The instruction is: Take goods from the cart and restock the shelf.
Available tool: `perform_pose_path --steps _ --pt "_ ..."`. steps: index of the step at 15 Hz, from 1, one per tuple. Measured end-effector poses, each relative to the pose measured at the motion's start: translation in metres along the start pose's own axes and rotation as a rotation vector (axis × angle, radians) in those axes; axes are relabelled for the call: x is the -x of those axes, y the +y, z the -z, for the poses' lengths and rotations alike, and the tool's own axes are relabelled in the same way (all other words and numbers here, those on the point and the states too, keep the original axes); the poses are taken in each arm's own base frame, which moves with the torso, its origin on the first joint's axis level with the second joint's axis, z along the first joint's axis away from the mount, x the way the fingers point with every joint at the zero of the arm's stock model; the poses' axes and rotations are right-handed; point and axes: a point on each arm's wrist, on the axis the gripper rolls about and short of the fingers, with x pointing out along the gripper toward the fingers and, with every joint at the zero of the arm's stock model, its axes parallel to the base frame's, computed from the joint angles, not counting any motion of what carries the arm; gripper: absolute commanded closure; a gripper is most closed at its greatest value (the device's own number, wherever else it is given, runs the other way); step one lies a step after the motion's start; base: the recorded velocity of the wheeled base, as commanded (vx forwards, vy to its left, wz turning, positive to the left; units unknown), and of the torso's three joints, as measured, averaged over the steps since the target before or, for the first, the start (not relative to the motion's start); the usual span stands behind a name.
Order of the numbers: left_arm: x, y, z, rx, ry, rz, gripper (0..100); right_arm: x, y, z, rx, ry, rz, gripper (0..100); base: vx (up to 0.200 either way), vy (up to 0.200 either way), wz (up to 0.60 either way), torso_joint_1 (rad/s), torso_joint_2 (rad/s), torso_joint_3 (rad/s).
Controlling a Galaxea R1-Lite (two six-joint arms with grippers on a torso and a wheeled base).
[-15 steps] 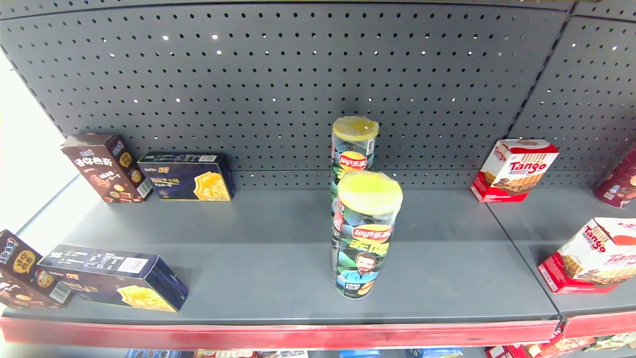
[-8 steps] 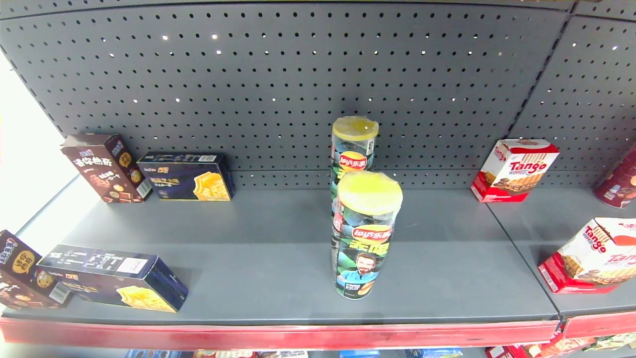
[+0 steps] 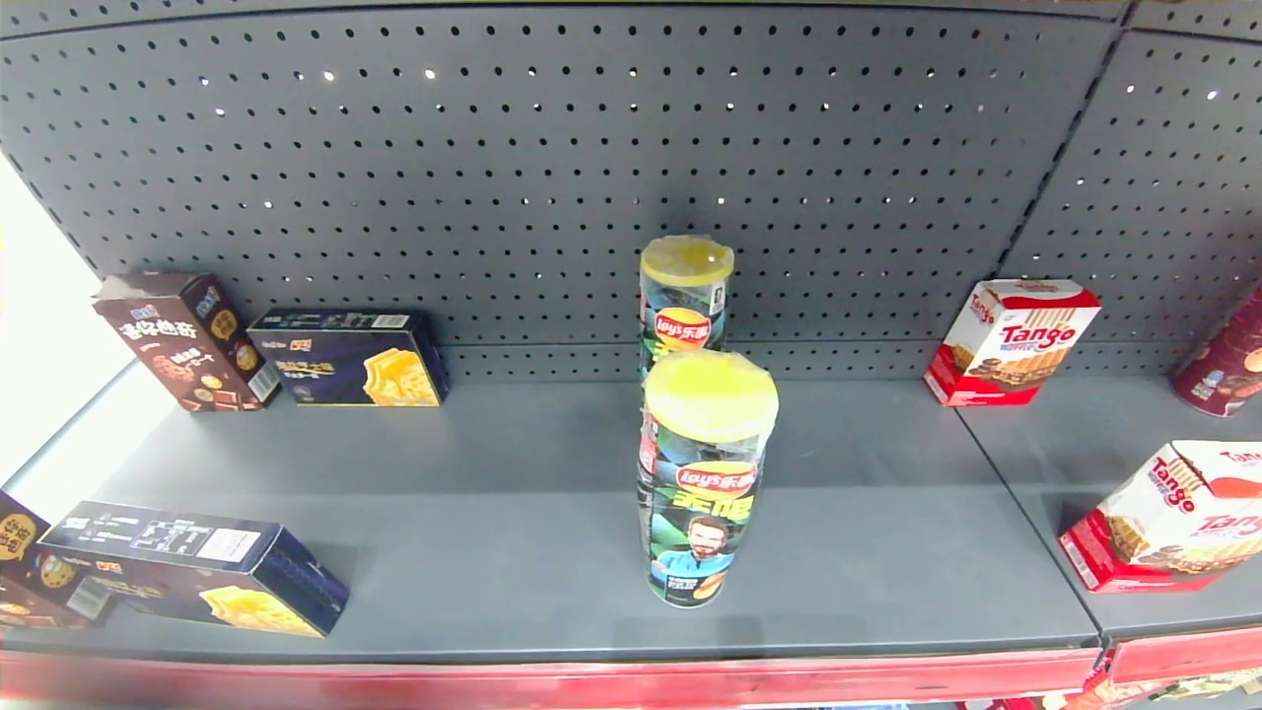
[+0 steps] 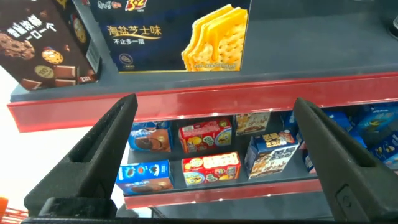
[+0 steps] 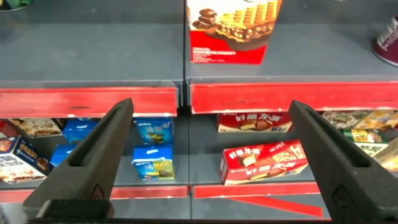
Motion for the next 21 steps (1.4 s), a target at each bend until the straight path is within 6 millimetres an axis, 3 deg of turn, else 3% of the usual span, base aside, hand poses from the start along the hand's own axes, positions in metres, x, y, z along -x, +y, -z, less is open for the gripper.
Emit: perform_pose_path --steps 21 --pt "0.0000 0.0000 0.0000 0.003 0.000 -0.002 0 0.0001 0.0000 0.0000 0.000 -0.001 0.000 0 -0.010 0.000 0.00 0.000 0.00 0.000"
